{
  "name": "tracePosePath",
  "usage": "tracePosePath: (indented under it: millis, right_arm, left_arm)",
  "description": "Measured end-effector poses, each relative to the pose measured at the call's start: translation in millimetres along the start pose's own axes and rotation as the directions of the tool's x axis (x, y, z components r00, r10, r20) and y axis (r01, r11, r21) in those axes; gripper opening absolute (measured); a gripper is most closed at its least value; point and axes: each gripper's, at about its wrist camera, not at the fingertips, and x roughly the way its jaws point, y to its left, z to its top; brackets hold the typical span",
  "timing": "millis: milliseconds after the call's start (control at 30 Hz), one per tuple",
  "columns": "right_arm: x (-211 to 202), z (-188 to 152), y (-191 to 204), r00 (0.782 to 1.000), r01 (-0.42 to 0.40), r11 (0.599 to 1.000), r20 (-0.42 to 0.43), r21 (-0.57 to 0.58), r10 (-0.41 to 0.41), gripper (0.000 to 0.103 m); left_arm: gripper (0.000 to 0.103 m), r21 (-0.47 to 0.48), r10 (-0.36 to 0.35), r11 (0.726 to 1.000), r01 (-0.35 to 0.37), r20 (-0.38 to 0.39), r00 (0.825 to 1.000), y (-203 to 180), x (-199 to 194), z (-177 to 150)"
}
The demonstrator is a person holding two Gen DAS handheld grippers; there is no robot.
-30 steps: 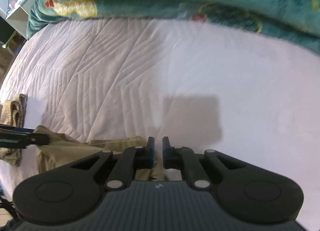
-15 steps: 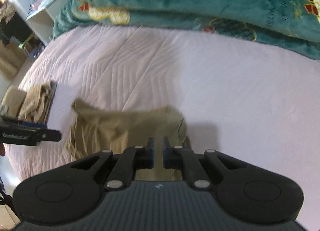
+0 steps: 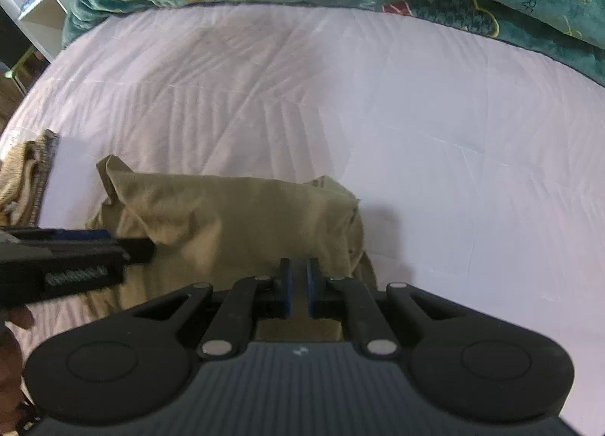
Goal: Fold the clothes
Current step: 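Open both tools and press the folded T-shirt flat on the bed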
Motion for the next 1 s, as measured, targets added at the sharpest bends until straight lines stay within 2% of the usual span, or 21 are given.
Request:
tracePosePath:
  millis: [267,500,600,767,833,900,1000]
  right_arm:
    - [36.6,-2.4,-3.0,0.997,-0.007,1.000,-0.080,-0.025,0.005,0.006]
    - [42.4,-2.4,-3.9,0.996,-0.012,1.000,-0.089,-0.028,0.010,0.005]
    - [37.9,-1.3,-2.8,0.996,-0.007,1.000,-0.090,-0.031,0.004,0.007]
    - [0.7,3.6,-1.1,0.999,0.016,1.000,-0.048,-0.023,-0.017,0.012]
    - [-23.4,4.7,-1.0,0.999,0.019,1.000,-0.027,-0.019,-0.019,0.019]
    - [-50.2,5.4,0.1,1.000,0.020,1.000,-0.012,-0.013,-0.020,0.032]
    - [-87.9,4.2,6.5,1.000,0.018,1.000,0.003,-0.021,-0.018,0.036]
  left_arm:
    - [0.050,0.032,0.018,0.999,-0.018,-0.013,1.000,-0.6,27.3,4.9]
    - [0.053,0.068,0.034,0.997,-0.033,-0.016,0.999,-4.1,39.8,8.0]
    - [0.053,0.047,0.028,0.999,-0.027,-0.025,0.999,-1.6,34.5,10.5]
    - [0.054,0.005,0.008,1.000,-0.008,-0.026,1.000,5.5,-11.5,10.3]
    - [0.054,0.005,0.007,1.000,-0.006,-0.029,1.000,8.3,-37.8,7.2]
    - [0.054,0.000,0.005,1.000,-0.005,-0.031,1.000,13.8,-66.2,1.5]
    - [0.056,-0.004,0.009,1.000,-0.010,-0.030,1.000,25.6,-108.7,-9.1]
